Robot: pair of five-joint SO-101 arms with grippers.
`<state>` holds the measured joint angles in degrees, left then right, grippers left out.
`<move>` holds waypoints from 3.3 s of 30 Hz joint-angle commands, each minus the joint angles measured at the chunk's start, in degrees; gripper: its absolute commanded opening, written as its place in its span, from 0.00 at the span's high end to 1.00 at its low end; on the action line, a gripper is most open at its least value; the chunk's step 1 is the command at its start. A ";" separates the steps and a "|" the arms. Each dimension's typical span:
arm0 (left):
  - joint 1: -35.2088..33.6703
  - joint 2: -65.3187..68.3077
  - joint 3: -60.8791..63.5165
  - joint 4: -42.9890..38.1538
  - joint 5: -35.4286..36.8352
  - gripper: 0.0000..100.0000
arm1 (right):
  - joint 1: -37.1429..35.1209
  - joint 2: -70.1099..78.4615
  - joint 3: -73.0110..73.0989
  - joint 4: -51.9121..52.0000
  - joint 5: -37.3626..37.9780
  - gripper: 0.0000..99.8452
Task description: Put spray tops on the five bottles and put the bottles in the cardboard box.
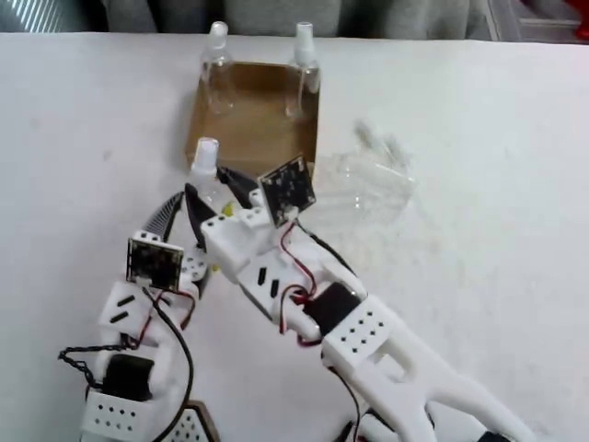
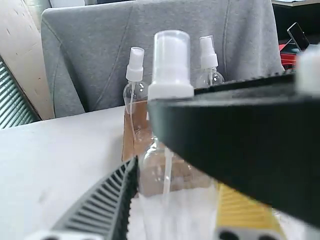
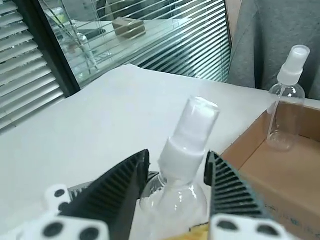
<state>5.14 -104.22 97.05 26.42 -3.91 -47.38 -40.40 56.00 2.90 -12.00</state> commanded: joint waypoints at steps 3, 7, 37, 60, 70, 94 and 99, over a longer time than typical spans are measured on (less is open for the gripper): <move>0.57 -0.66 -0.09 -0.35 0.00 0.87 | -0.48 -7.87 -0.09 2.68 0.00 0.84; 0.57 -0.66 -0.09 -0.35 0.00 0.87 | -0.13 -11.30 -0.09 4.26 -3.60 0.84; -3.47 -0.66 -3.69 -26.29 0.18 0.87 | 22.81 -25.54 16.79 4.26 -15.65 0.84; -3.03 50.42 -50.20 -30.86 0.18 0.87 | 26.77 -25.54 18.64 4.00 -15.38 0.84; -3.03 75.56 -50.55 -52.04 0.44 0.87 | 26.51 -25.10 18.64 3.91 -11.69 0.84; -3.56 129.71 -75.25 -80.70 0.62 0.94 | 26.33 -25.01 18.64 3.91 -11.60 0.84; -4.26 138.42 -82.64 -82.55 0.62 0.96 | 26.33 -25.01 18.64 3.91 -11.60 0.84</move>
<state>2.07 32.31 20.66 -54.20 -3.82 -21.45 -65.01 75.34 7.12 -24.22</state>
